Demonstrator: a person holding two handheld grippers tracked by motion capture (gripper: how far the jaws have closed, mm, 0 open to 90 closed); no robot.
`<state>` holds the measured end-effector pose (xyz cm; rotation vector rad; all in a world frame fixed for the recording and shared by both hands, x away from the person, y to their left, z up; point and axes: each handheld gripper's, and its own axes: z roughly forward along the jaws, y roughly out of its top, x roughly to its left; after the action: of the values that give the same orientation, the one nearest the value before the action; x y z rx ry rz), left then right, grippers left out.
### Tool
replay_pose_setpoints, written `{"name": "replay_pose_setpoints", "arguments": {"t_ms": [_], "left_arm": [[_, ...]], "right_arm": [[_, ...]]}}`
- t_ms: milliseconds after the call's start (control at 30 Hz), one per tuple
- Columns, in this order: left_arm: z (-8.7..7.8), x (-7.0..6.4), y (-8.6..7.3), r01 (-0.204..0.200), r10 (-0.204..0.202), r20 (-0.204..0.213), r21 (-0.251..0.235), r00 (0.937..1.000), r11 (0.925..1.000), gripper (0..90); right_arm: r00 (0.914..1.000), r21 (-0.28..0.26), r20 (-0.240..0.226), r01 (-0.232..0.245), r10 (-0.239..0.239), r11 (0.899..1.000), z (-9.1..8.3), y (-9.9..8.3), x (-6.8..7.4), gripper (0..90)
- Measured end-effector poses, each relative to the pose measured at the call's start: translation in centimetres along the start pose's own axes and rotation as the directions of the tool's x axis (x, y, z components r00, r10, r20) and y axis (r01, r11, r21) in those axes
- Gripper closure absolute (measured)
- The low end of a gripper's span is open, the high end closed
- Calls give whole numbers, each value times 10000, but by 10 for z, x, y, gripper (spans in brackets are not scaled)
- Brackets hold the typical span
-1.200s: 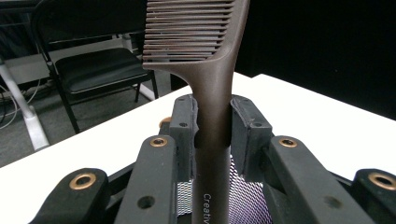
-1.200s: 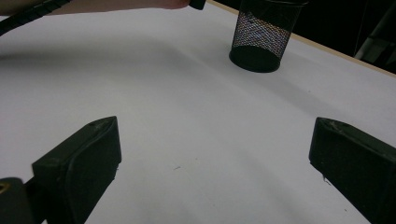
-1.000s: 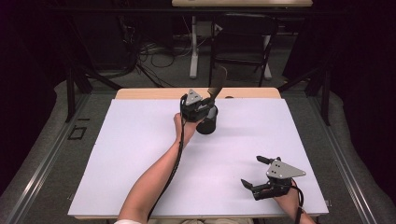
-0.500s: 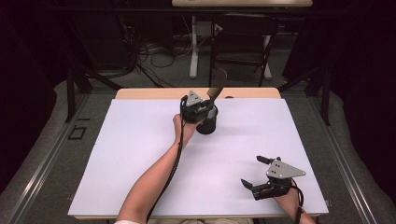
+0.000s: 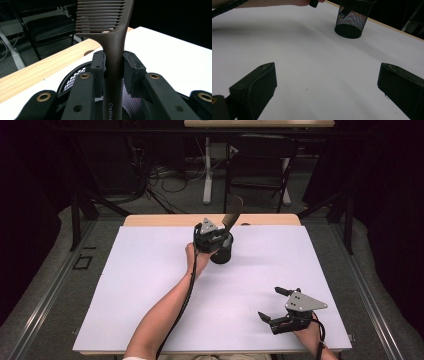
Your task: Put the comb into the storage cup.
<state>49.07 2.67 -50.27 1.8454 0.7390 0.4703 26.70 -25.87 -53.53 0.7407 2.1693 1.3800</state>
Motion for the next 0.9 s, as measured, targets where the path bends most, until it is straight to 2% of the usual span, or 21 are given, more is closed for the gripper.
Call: {"name": "replay_pose_setpoints", "arguments": {"t_ms": [300, 533, 900], "left_arm": [[-1, -2, 0, -134, 132, 73, 249, 9999, 9996, 711], [-9, -5, 5, -60, 52, 523, 146, 9986, 9999, 448], [-24, -7, 10, -294, 270, 761, 316, 9967, 9991, 249]], "right_arm": [[10000, -16, 14, 32, -32, 10000, -1, 0, -1, 20], [10000, -2, 16, 59, -59, 10000, -1, 0, -1, 20], [10000, -15, 17, 46, -46, 10000, 0, 0, -1, 20]]}}
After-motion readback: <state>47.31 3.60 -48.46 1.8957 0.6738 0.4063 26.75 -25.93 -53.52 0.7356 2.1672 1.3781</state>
